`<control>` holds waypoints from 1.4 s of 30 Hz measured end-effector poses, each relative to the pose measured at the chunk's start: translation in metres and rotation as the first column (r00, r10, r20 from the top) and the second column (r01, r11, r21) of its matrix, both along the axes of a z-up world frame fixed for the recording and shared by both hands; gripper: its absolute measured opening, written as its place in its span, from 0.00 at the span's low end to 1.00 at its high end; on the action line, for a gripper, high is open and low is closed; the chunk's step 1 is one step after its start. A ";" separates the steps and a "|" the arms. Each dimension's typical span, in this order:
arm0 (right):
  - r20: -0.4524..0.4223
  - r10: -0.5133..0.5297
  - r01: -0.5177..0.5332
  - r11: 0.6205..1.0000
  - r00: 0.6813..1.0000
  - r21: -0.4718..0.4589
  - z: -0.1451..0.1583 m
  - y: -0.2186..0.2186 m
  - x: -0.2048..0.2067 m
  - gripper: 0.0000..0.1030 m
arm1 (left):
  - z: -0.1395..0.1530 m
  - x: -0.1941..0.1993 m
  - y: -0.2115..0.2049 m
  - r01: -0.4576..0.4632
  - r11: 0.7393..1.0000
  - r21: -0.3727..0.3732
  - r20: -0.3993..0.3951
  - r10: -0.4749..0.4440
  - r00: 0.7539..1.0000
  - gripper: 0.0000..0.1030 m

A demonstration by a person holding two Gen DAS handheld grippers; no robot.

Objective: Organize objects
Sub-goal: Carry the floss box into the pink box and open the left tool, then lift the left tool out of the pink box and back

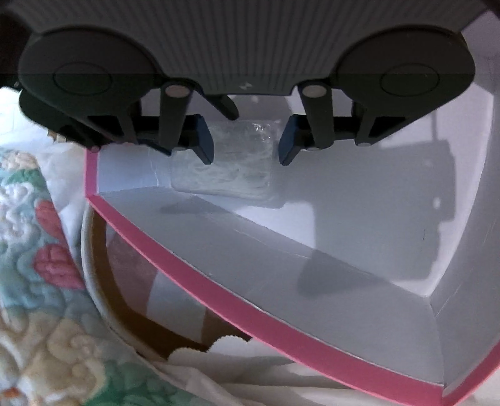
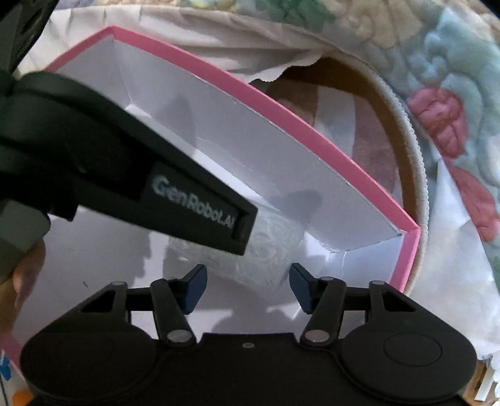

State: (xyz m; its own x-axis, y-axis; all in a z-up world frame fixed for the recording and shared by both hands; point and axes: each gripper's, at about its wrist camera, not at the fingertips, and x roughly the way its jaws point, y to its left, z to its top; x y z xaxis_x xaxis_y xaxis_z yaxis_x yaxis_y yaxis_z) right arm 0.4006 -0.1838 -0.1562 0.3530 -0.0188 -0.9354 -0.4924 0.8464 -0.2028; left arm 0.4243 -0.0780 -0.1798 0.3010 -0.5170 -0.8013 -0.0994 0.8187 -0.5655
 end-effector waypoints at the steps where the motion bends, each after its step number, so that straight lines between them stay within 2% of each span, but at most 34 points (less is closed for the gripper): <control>1: 0.006 0.001 -0.001 1.000 1.000 0.000 0.000 -0.001 -0.001 0.57 | 0.001 0.000 0.000 -0.007 1.000 0.021 -0.003 0.007 1.000 0.38; 3: 0.020 -0.008 0.007 1.000 1.000 0.013 0.002 -0.006 -0.003 0.45 | 0.001 0.000 -0.004 0.002 0.997 0.071 -0.018 -0.001 1.000 0.35; 5: 0.056 -0.013 0.013 1.000 0.998 0.014 0.007 -0.010 -0.007 0.40 | 0.000 0.000 -0.008 0.011 0.998 0.061 -0.020 -0.010 1.000 0.35; 9: 0.111 -0.023 0.015 0.997 0.994 0.073 0.031 -0.020 -0.025 0.41 | 0.003 -0.001 -0.015 0.015 0.999 0.029 -0.026 -0.014 1.000 0.26; 11: 0.145 -0.037 0.018 0.992 0.989 0.128 0.047 -0.032 -0.039 0.41 | 0.005 -0.002 -0.022 0.028 0.999 0.029 -0.018 -0.027 0.999 0.26; 14: 0.149 -0.054 0.023 0.979 0.987 0.201 0.062 -0.050 -0.056 0.42 | 0.006 -0.003 -0.035 0.046 0.998 0.044 -0.011 -0.046 0.999 0.27; 18: 0.138 -0.069 0.031 0.964 0.988 0.264 0.067 -0.062 -0.070 0.44 | 0.018 -0.009 -0.044 0.043 0.991 0.123 0.077 -0.053 0.996 0.26; 19: 0.138 -0.072 0.032 0.961 0.988 0.276 0.067 -0.063 -0.072 0.44 | 0.022 -0.012 -0.045 0.048 0.988 0.150 0.099 -0.063 0.993 0.27; 24: 0.138 -0.115 0.061 0.935 0.984 0.349 0.074 -0.061 -0.088 0.46 | 0.052 -0.042 -0.042 0.121 0.964 0.235 0.151 -0.159 0.976 0.48; 27: 0.126 -0.145 0.087 0.920 0.981 0.383 0.073 -0.072 -0.098 0.52 | 0.072 -0.064 -0.032 0.197 0.944 0.266 0.137 -0.239 0.961 0.49; 31: 0.116 -0.178 0.113 0.897 0.977 0.428 0.081 -0.069 -0.113 0.55 | 0.100 -0.096 -0.029 0.204 0.931 0.301 0.157 -0.260 0.953 0.51; 33: 0.116 -0.182 0.117 0.897 0.976 0.427 0.085 -0.065 -0.119 0.56 | 0.115 -0.103 -0.002 0.193 0.927 0.321 0.167 -0.256 0.952 0.54; 35: 0.119 -0.180 0.116 0.902 0.976 0.415 0.090 -0.058 -0.118 0.59 | 0.125 -0.101 0.006 0.191 0.922 0.336 0.171 -0.259 0.951 0.57; 42: 0.149 -0.153 0.082 0.913 0.977 0.400 0.145 -0.047 -0.151 0.70 | 0.181 -0.157 0.030 0.198 0.884 0.423 0.177 -0.295 0.939 0.62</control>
State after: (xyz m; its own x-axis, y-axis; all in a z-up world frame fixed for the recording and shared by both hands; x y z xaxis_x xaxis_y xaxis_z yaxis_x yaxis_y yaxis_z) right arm 0.2500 -0.2313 -0.0112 0.5280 0.2829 -0.8008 -0.3720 0.9247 0.0814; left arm 0.2678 -0.0485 0.0011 0.4056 -0.2553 -0.8777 0.2273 0.9582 -0.1737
